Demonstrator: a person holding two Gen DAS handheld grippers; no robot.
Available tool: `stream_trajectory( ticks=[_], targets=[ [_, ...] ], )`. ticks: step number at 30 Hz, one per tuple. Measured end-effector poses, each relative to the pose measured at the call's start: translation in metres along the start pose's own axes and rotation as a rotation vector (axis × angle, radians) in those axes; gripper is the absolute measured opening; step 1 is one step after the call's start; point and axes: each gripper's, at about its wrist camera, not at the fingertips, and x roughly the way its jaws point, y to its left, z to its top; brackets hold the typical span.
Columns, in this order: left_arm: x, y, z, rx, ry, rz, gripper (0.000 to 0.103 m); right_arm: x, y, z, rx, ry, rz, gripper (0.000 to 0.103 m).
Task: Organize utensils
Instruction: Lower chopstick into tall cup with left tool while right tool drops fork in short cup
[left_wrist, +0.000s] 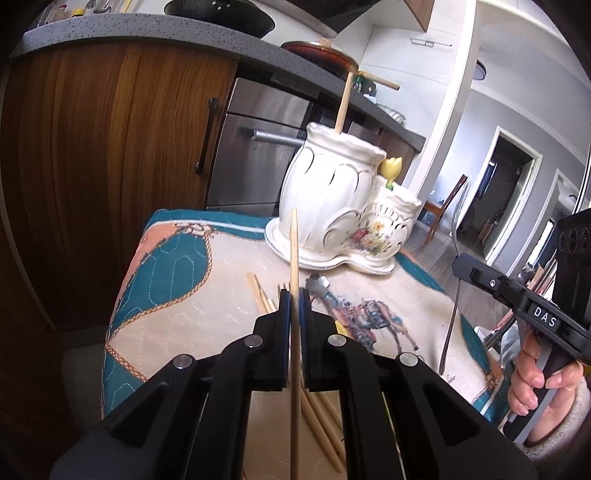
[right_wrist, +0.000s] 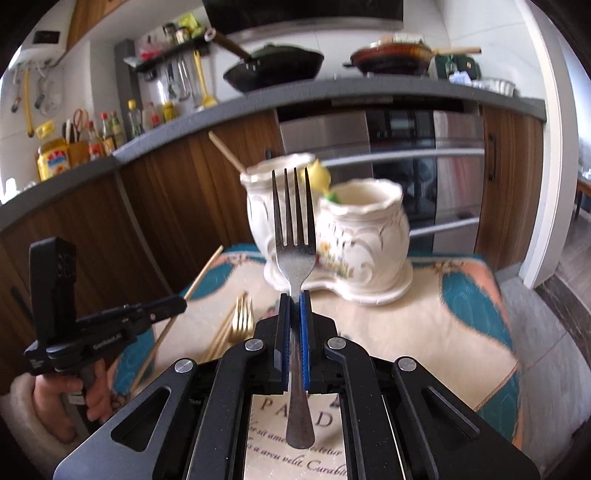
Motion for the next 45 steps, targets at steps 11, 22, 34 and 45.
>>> stream_trajectory(
  ticks=[11, 22, 34, 45],
  targets=[
    [-0.020, 0.008, 0.057, -0.013, -0.139, -0.022, 0.005, -0.012, -0.005, 0.041, -0.025, -0.142, -0.032, 0.006],
    [0.010, -0.003, 0.146, 0.044, -0.299, -0.037, 0.005, 0.001, -0.027, 0.095, 0.034, -0.289, -0.075, 0.006],
    [0.087, 0.008, 0.213, -0.080, -0.344, -0.125, 0.005, 0.040, -0.057, 0.126, 0.125, -0.345, -0.060, 0.006],
    [0.126, -0.011, 0.206, -0.032, -0.289, -0.219, 0.005, 0.069, -0.078, 0.113, 0.193, -0.293, -0.030, 0.006]
  ],
)
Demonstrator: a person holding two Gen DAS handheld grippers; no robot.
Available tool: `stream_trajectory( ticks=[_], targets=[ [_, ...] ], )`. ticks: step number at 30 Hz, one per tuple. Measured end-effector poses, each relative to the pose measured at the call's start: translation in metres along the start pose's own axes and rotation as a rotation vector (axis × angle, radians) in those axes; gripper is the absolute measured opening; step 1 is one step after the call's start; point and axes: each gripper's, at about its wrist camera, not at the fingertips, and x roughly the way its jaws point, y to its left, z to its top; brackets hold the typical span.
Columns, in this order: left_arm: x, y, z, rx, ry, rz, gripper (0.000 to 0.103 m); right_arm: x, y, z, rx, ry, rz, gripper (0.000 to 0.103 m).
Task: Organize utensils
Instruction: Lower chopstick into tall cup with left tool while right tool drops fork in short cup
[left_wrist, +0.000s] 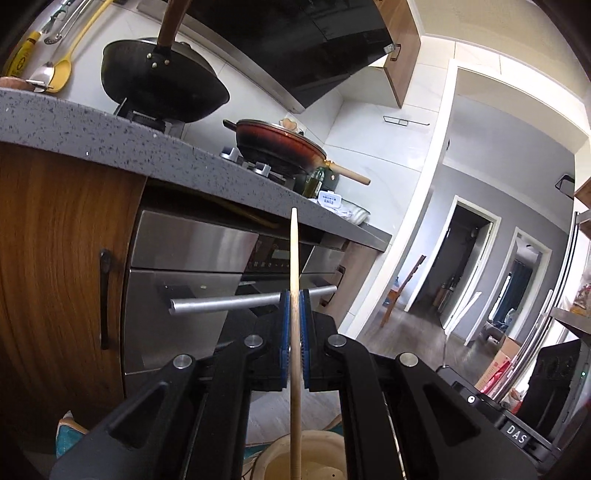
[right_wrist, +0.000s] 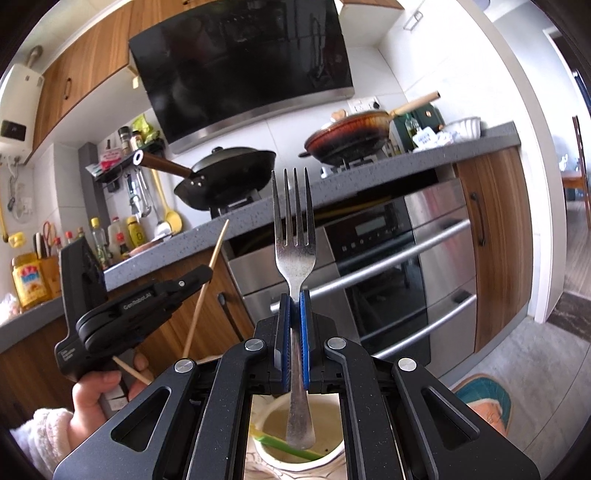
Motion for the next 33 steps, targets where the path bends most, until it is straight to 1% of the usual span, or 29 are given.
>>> stream_trajectory(
  ticks=[5, 13, 16, 17, 18, 22, 28, 31, 32, 33],
  targets=[
    [-0.008, 0.012, -0.006, -0.031, 0.010, -0.007, 0.005, 0.004, 0.001, -0.008, -0.011, 0.026, -0.004, 0.006],
    [-0.023, 0.022, -0.011, -0.054, 0.047, -0.054, 0.005, 0.005, -0.001, -0.021, -0.015, 0.088, -0.012, 0.006],
    [-0.027, 0.025, -0.013, -0.063, 0.081, -0.112, 0.005, 0.003, -0.004, -0.025, -0.004, 0.107, -0.007, 0.006],
    [-0.027, 0.026, -0.013, -0.062, 0.103, -0.143, 0.005, 0.003, -0.004, -0.026, -0.004, 0.112, -0.005, 0.006],
    [-0.029, 0.026, -0.013, -0.057, 0.117, -0.158, 0.005, 0.002, -0.005, -0.028, -0.004, 0.116, -0.003, 0.006],
    [-0.038, 0.034, -0.016, -0.051, 0.121, -0.130, 0.005, 0.002, -0.006, -0.033, -0.002, 0.133, -0.001, 0.006],
    [-0.056, 0.041, -0.022, -0.025, 0.110, -0.065, 0.005, 0.008, -0.006, -0.037, -0.007, 0.174, -0.006, 0.006],
    [-0.060, 0.045, -0.028, -0.021, 0.127, -0.018, 0.005, 0.012, -0.005, -0.039, -0.012, 0.195, -0.013, 0.006],
    [-0.061, 0.045, -0.031, -0.008, 0.133, 0.021, 0.005, 0.012, -0.005, -0.040, -0.017, 0.199, -0.014, 0.006],
    [-0.063, 0.045, -0.032, 0.004, 0.134, 0.044, 0.005, 0.013, -0.004, -0.041, -0.024, 0.203, -0.020, 0.006]
  ],
)
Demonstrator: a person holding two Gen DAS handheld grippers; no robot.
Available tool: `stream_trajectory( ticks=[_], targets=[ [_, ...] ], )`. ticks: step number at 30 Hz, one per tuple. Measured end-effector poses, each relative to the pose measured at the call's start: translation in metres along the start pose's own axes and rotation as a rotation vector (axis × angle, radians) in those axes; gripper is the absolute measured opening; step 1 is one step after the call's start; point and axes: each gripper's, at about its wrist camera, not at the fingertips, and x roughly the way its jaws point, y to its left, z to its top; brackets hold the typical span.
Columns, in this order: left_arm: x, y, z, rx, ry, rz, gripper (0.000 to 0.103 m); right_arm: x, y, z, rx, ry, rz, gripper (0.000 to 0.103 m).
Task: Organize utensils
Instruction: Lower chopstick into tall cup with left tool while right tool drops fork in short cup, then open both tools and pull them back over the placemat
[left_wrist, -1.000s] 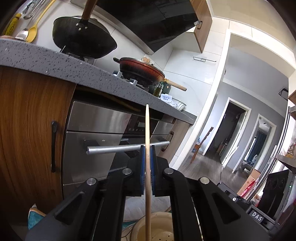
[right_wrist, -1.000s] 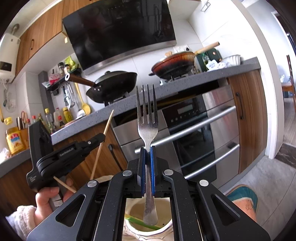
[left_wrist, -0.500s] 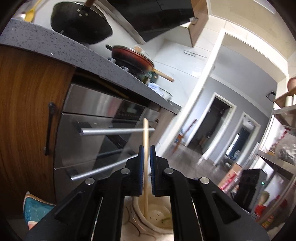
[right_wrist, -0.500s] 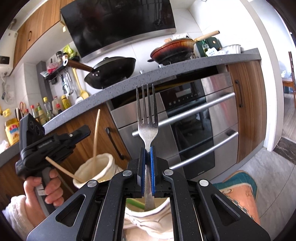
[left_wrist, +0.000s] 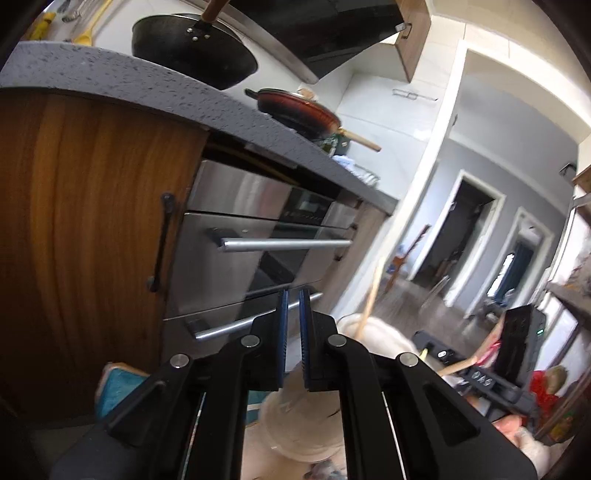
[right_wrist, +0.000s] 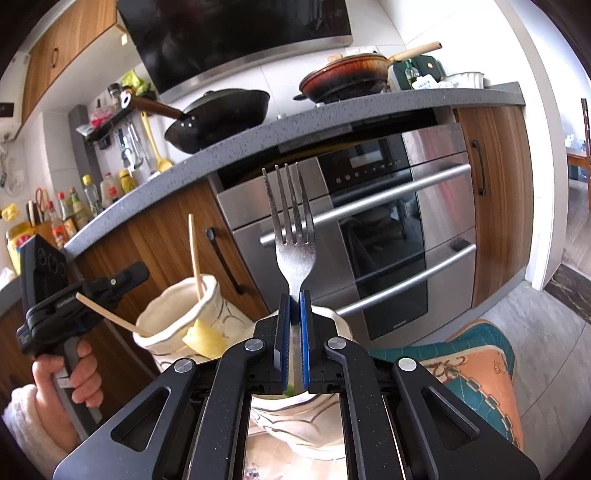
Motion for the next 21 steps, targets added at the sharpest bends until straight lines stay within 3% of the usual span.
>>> stream_trajectory(
  ticks=[4, 6, 10, 16, 18, 21],
  targets=[
    [-0.004, -0.006, -0.010, 0.046, 0.018, 0.073, 0.010, 0.001, -0.001, -0.003, 0.007, 0.010, -0.004, 0.012],
    [-0.007, -0.008, -0.015, 0.061, 0.028, 0.103, 0.029, -0.002, -0.001, -0.004, 0.009, 0.010, -0.005, 0.019],
    [-0.017, -0.018, -0.024, 0.106, 0.035, 0.149, 0.036, -0.011, -0.002, -0.006, 0.021, 0.002, -0.002, 0.030],
    [-0.038, -0.032, -0.037, 0.141, 0.041, 0.225, 0.057, -0.033, 0.002, -0.013, 0.028, -0.007, 0.015, 0.047],
    [-0.046, -0.038, -0.042, 0.150, 0.045, 0.249, 0.068, -0.042, 0.006, -0.016, 0.023, -0.008, 0.023, 0.057],
    [-0.057, -0.048, -0.050, 0.181, 0.063, 0.281, 0.071, -0.055, 0.010, -0.021, 0.018, -0.009, 0.037, 0.070]
  ],
)
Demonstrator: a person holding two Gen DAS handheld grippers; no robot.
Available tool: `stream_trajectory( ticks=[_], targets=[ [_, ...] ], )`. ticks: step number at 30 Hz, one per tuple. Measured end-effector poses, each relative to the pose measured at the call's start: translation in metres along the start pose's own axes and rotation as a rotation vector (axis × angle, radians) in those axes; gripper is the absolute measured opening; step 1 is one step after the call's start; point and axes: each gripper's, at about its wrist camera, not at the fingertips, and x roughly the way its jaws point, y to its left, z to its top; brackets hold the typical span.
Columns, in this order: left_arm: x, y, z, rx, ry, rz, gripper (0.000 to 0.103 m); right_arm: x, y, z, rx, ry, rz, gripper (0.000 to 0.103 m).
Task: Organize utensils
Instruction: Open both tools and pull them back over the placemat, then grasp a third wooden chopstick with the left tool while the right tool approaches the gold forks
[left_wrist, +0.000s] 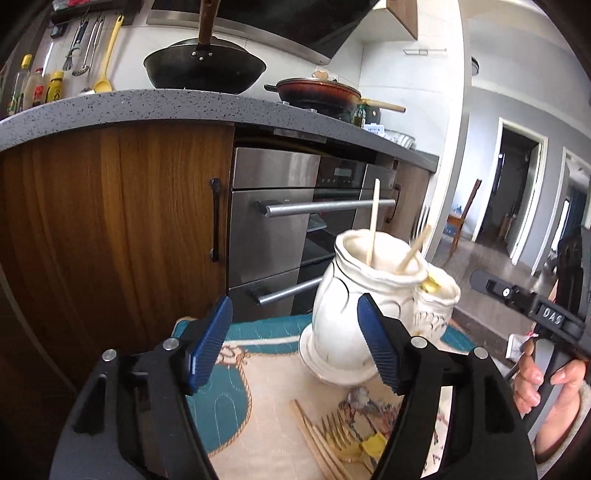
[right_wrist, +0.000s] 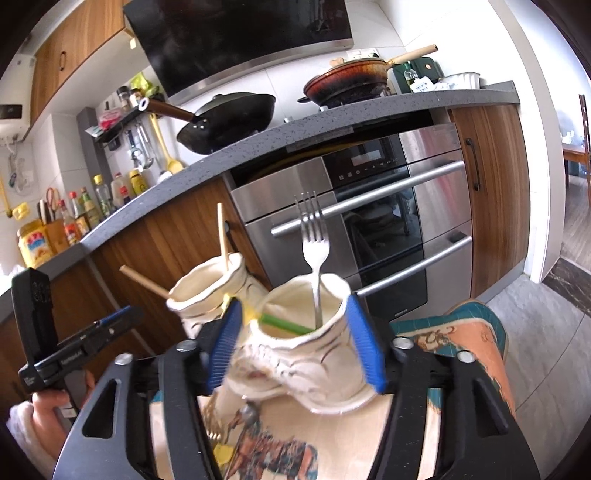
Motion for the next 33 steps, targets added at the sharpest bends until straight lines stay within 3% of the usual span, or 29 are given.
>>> stream_trajectory(
  ticks=[6, 9, 21, 29, 33],
  targets=[
    [-0.022, -0.016, -0.019, 0.060, 0.029, 0.074, 0.085, -0.020, 0.010, -0.016, -0.018, 0.014, 0.018, 0.092],
    [-0.029, -0.019, -0.031, 0.045, 0.061, 0.078, 0.089, -0.024, 0.011, -0.027, -0.011, 0.042, 0.024, 0.095],
    [0.002, -0.017, -0.098, -0.010, 0.347, 0.129, 0.090, -0.012, 0.017, -0.054, -0.057, 0.142, -0.013, 0.096],
    [0.007, -0.023, -0.112, 0.035, 0.402, 0.219, 0.084, -0.006, 0.017, -0.058, -0.057, 0.179, -0.034, 0.096],
    [0.010, -0.023, -0.112, 0.034, 0.417, 0.225, 0.081, -0.006, 0.019, -0.058, -0.072, 0.178, -0.037, 0.096]
  ],
)
